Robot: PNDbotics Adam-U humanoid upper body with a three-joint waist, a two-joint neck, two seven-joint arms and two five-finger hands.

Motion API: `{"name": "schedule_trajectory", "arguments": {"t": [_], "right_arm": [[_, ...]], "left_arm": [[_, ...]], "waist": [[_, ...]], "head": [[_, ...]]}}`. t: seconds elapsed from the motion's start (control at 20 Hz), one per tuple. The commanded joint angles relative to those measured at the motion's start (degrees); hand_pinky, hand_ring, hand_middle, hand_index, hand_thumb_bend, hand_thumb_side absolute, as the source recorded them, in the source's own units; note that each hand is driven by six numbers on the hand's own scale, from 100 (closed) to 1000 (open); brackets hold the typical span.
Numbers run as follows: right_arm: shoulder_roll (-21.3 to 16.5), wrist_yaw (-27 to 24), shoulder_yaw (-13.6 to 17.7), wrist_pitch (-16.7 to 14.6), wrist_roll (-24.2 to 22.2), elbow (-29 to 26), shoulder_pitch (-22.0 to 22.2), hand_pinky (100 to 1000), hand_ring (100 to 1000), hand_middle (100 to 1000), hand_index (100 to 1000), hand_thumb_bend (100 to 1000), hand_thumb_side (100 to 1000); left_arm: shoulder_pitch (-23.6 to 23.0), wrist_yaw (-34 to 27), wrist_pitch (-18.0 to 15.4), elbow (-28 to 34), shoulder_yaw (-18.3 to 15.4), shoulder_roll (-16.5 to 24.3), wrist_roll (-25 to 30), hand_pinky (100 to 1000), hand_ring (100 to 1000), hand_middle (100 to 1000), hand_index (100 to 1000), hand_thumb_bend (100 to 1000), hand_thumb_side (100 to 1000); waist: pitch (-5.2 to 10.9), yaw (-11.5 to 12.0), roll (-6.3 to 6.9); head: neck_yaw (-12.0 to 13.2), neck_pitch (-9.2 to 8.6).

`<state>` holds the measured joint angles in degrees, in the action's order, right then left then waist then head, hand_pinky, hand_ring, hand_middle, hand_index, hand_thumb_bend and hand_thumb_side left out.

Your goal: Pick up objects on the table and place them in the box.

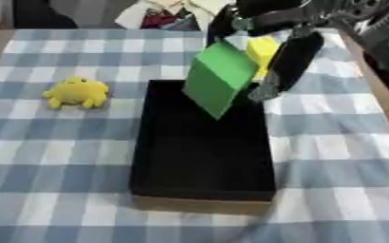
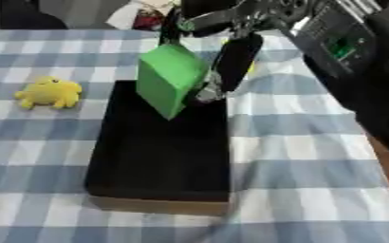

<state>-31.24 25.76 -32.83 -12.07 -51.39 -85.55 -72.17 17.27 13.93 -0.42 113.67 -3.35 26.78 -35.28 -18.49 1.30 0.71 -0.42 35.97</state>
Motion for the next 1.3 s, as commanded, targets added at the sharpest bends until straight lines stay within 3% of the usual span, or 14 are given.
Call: {"name": "schedule_trajectory", "arguments": {"t": [0.05,0.35,1.0,1.15,1.3], "right_arm": [[1.5,2.66,-0.33,1.32,0.36,1.13,-1.23,845,847,745,727,100,501],[4.51,6.67,-1.83,1.54,1.33,4.48,0.48,843,846,737,723,100,534],[7.43,9.18,-5.23,-1.14,-0.55,8.23,2.43,847,857,744,726,100,599],[7.61,9.75,-5.72,-2.42,-0.57,9.5,2.6,863,874,761,755,100,626],[7.23,10.75,-5.35,-3.84,-0.57,9.17,2.57,893,911,816,854,100,695]], "left_arm": [[0.79,0.06,-0.08,0.92,-0.05,1.36,0.28,575,675,673,830,100,886],[0.92,-0.03,-0.09,0.92,0.05,1.04,0.37,574,675,673,830,100,887],[0.82,-0.09,0.0,0.92,0.09,0.68,0.43,573,676,674,831,100,887],[0.79,-0.06,0.02,0.92,0.04,0.71,0.41,573,677,674,831,100,886],[0.76,-0.05,0.04,0.92,0.03,0.71,0.41,573,677,675,831,100,885]], "waist": [[1.14,0.21,0.13],[0.87,0.57,0.24],[0.79,0.75,0.38],[0.77,0.78,0.4],[0.75,0.68,0.36]], "head": [[-0.3,0.28],[-0.47,0.14],[-0.84,-0.22],[-0.86,-0.18],[-0.83,-0.1]]}}
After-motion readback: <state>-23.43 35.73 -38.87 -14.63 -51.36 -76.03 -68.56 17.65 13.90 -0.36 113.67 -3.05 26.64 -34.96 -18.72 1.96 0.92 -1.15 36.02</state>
